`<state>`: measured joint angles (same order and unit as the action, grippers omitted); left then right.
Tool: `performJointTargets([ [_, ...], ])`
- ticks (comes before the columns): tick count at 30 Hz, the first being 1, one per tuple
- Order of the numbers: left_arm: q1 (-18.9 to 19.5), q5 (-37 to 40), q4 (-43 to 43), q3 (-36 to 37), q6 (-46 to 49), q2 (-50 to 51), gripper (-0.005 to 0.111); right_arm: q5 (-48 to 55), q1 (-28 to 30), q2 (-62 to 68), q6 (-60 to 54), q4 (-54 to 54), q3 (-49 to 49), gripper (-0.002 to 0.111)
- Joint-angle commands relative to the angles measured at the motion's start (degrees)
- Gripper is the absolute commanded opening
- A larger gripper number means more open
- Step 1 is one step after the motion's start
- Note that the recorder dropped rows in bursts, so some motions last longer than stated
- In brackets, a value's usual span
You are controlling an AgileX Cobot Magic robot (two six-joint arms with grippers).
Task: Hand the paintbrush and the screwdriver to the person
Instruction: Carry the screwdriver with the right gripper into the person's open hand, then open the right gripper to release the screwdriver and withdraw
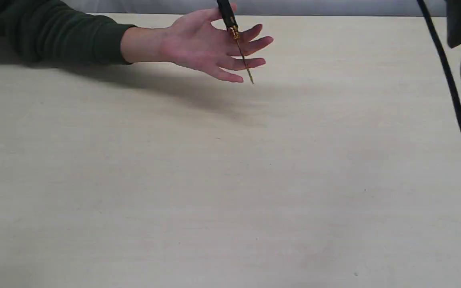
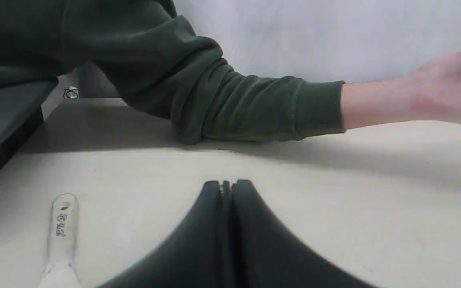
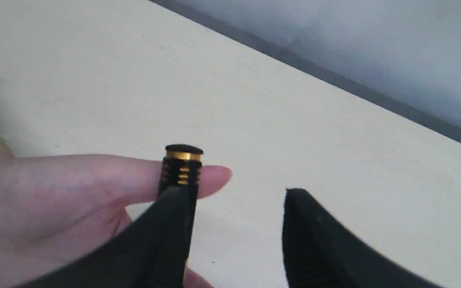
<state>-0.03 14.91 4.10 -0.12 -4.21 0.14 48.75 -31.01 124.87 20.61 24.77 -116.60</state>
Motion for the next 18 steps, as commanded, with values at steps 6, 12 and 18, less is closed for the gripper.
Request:
performJointTargets([
  [6,-0.4,-0.6,-0.2,0.1,-0.1,-0.1,0.0,-0.4,0.2,-7.9,0.2,0.0,11.4,0.032],
  [12,-0.4,-0.6,-0.2,0.1,-0.1,-0.1,0.0,-5.0,0.2,-18.2,2.7,0.0,23.5,0.025],
  [18,-0.4,-0.6,-0.2,0.1,-0.1,-0.1,0.0,-14.7,0.2,-33.7,7.2,-0.5,40.0,0.025],
])
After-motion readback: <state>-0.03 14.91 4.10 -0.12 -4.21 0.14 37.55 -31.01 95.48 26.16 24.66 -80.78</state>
